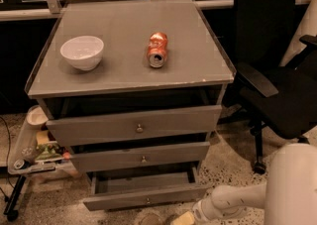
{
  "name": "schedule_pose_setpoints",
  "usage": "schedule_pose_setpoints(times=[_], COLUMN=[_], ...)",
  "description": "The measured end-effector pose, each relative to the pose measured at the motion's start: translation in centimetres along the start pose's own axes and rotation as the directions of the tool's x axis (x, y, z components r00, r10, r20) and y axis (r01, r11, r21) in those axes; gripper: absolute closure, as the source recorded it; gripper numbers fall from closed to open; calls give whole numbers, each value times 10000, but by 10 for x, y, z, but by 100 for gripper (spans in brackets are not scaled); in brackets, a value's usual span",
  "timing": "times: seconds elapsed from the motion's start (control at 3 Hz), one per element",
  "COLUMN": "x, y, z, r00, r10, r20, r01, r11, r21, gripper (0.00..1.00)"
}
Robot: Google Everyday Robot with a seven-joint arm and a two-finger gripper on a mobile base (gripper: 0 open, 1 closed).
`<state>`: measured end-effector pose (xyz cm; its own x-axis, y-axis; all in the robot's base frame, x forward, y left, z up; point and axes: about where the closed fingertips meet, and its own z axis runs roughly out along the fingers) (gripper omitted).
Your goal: Open bottom drawer
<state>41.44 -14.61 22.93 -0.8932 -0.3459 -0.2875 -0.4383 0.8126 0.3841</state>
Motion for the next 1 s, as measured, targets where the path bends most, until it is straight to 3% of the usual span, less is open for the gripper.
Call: schedule_pose_setpoints(times=[0.33, 1.0], x=[-18, -110], y=[4, 8], z=[1, 10], r00=[9985, 9709], r10=[-476, -1603], r20=[264, 1780], r01=[474, 1623], r11=[9989, 9867], r21=[71, 34], gripper=[0, 0])
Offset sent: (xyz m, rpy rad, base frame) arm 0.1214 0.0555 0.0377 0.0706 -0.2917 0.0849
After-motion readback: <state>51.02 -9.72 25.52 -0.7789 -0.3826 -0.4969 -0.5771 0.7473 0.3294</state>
